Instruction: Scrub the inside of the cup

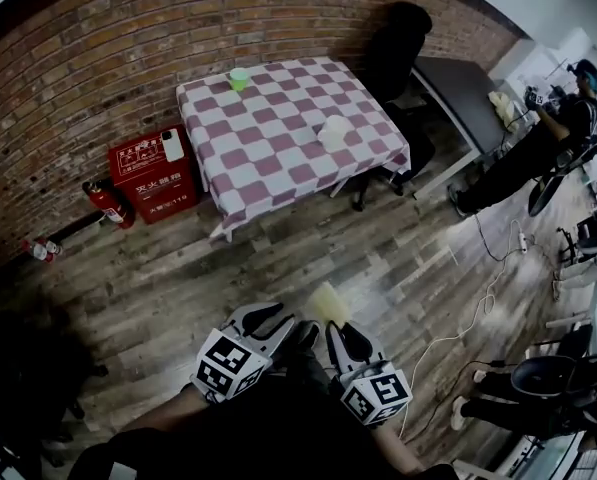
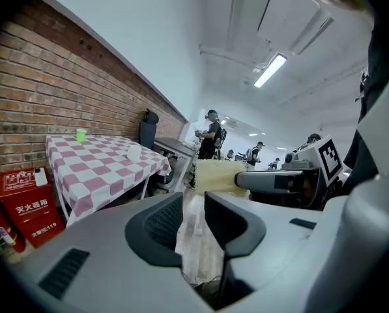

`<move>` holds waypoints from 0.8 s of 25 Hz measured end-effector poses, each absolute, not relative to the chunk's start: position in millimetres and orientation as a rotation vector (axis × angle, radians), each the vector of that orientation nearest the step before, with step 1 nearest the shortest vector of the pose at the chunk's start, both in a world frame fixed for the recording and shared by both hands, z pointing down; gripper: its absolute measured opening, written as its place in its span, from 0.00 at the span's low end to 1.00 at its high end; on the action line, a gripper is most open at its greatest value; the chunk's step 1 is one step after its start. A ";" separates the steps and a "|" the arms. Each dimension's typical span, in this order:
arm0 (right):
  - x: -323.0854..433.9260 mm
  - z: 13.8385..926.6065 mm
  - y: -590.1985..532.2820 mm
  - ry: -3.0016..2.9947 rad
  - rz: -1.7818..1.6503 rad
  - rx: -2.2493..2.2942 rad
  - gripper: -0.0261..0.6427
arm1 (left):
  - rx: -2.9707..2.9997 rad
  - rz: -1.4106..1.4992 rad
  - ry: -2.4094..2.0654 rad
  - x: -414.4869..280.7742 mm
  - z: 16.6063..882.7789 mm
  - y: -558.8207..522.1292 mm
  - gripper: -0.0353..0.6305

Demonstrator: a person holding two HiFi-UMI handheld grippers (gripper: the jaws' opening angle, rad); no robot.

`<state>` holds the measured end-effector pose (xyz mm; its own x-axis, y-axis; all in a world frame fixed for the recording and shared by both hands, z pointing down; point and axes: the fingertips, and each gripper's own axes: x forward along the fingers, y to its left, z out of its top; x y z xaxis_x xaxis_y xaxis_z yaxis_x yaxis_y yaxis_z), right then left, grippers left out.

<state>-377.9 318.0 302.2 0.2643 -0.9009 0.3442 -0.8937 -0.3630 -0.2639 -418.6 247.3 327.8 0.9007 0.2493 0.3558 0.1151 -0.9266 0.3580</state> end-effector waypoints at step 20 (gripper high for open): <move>-122.8 287.2 303.6 1.904 -0.641 -2.187 0.14 | 2.805 0.669 0.030 -177.3 313.9 261.7 0.22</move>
